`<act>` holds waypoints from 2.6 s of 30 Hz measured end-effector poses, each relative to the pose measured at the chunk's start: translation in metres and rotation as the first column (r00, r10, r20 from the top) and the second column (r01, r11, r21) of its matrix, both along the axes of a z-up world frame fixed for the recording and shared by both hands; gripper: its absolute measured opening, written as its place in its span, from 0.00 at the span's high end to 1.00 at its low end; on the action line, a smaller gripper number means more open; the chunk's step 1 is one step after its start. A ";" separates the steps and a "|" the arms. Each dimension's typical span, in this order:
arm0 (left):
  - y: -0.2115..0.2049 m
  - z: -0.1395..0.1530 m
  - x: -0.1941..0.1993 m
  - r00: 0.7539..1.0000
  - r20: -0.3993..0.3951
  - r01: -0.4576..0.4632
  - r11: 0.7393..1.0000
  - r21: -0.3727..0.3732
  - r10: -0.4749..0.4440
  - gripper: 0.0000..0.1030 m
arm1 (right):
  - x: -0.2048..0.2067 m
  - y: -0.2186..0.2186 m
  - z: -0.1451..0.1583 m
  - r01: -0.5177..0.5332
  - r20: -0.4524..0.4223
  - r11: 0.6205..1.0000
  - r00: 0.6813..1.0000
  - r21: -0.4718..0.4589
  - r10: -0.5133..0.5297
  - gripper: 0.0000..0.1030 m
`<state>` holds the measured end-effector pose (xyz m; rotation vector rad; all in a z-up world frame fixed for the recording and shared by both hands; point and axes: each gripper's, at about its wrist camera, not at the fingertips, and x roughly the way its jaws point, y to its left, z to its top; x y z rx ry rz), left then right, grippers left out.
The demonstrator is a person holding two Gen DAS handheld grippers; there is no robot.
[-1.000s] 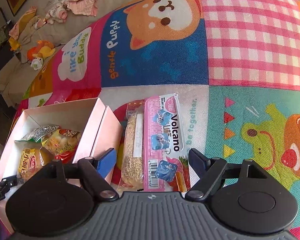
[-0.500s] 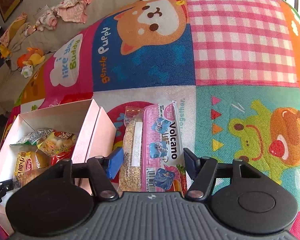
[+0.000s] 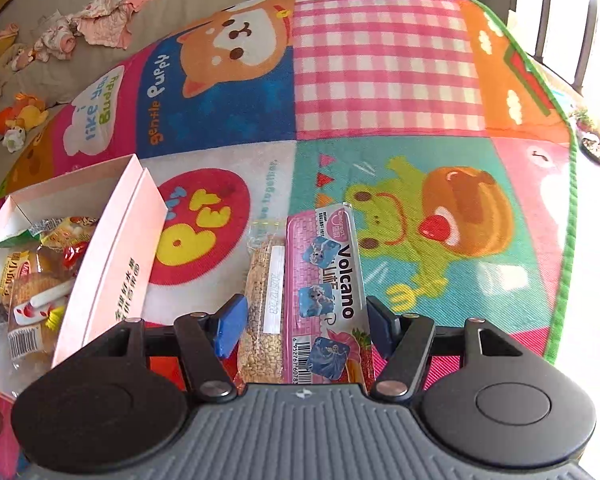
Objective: Organize objects
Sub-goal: 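Grasp the clear granola bar bag with the right tool, then lift the granola bar and carry it over the pink box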
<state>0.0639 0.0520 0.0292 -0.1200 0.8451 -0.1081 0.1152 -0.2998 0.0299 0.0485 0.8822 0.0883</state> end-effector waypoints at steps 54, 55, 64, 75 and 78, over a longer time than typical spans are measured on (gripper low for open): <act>0.000 -0.004 0.003 1.000 -0.007 -0.020 1.000 -0.008 0.020 0.83 | -0.102 0.064 -0.003 -0.186 -0.049 0.981 0.982 -0.064 0.183 0.71; 0.000 -0.004 0.003 1.000 -0.007 -0.019 1.000 -0.007 0.019 0.83 | -0.107 0.064 -0.003 -0.187 -0.054 0.980 0.982 -0.062 0.183 0.71; 0.000 -0.004 0.003 1.000 -0.008 -0.021 1.000 -0.007 0.021 0.83 | -0.158 0.060 0.025 -0.191 -0.035 0.982 0.981 -0.006 0.191 0.71; -0.001 -0.004 0.004 0.999 -0.019 -0.028 1.000 -0.002 0.028 0.84 | -0.196 0.069 0.071 -0.244 0.134 0.970 0.961 0.004 0.241 0.76; -0.002 -0.004 0.004 0.999 -0.020 -0.031 1.000 0.001 0.031 0.84 | -0.195 0.067 0.066 -0.232 0.122 0.973 0.965 -0.006 0.231 0.76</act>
